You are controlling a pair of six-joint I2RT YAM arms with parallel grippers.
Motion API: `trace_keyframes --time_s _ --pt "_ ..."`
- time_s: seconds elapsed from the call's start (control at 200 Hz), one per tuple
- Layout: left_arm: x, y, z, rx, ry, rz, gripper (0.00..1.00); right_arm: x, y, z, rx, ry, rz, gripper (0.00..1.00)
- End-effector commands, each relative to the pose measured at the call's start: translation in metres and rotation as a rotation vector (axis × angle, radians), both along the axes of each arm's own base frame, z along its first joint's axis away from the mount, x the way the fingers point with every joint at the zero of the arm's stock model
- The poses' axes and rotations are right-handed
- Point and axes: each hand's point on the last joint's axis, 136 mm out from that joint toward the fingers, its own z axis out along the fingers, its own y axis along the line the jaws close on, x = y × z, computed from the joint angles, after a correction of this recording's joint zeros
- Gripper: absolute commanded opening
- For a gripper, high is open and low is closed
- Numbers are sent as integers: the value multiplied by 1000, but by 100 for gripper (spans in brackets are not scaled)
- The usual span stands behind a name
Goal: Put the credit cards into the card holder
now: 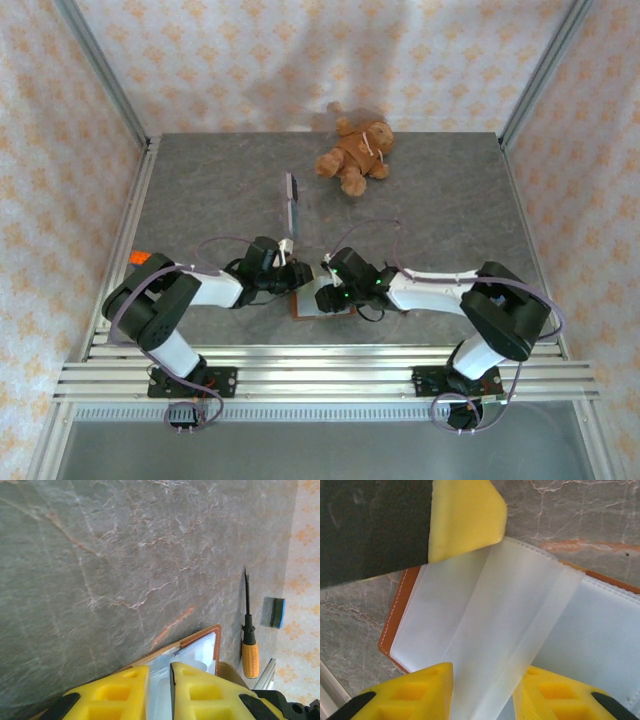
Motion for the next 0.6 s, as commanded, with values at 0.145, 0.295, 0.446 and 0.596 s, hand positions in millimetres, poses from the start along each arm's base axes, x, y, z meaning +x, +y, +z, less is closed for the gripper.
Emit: trace_keyframes --time_s 0.145,0.295,0.446,0.596 --pt "0 -16 12 -80 -21 -16 19 9 -33 30 -35 -160 -72 51" --pt "-2 -24 22 -83 -36 -36 19 9 -47 45 -38 -217 -103 52" --pt "-5 -37 33 -88 -48 -71 19 12 -60 50 -59 -242 -149 53" --pt "-8 -51 42 -100 -55 -111 19 13 -65 51 -59 -229 -176 53"
